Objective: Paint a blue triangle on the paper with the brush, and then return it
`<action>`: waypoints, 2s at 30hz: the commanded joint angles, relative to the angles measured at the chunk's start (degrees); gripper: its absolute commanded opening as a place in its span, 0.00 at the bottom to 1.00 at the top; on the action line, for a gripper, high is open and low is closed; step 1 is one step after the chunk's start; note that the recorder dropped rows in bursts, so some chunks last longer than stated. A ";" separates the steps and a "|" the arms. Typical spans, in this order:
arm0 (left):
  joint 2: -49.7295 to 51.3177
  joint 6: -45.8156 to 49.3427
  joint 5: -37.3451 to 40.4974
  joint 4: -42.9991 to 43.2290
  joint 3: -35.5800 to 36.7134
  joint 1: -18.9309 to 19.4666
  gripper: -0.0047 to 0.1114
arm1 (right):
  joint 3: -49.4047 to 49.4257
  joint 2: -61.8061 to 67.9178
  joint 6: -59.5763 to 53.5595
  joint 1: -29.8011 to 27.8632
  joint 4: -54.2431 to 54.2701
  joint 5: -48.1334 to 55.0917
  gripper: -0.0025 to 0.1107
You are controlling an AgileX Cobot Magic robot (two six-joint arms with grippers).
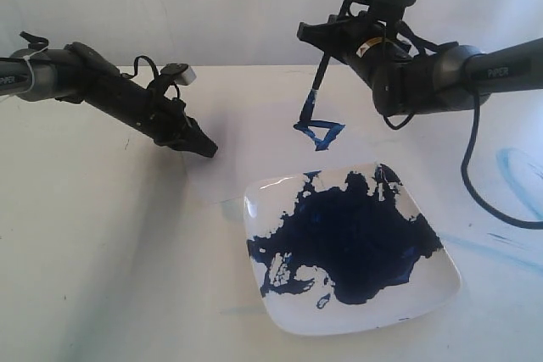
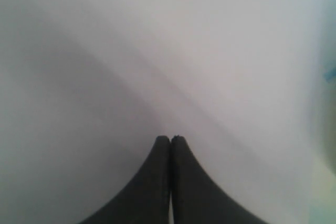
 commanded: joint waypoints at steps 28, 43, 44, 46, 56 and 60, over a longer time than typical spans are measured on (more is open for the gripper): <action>-0.14 0.19 0.79 -1.42 0.19 -0.14 0.04 | 0.14 -1.15 -0.88 -0.08 0.16 9.32 0.02; -0.14 0.19 0.78 -1.62 0.19 -0.14 0.04 | 0.14 -2.81 -2.79 -0.08 0.25 12.53 0.02; -0.14 0.19 0.89 -1.60 0.19 -0.14 0.04 | 0.14 -2.81 -2.79 -0.08 0.25 12.83 0.02; -0.14 0.19 0.89 -1.60 0.19 -0.14 0.04 | 0.14 -2.81 -2.79 -0.08 0.25 12.97 0.02; -0.14 0.19 0.89 -1.60 0.19 -0.14 0.04 | 0.14 -2.81 -3.25 -0.08 1.28 14.13 0.02; -0.14 0.19 0.89 -1.60 0.19 -0.14 0.04 | 0.14 -2.95 -3.25 -0.08 1.28 14.13 0.02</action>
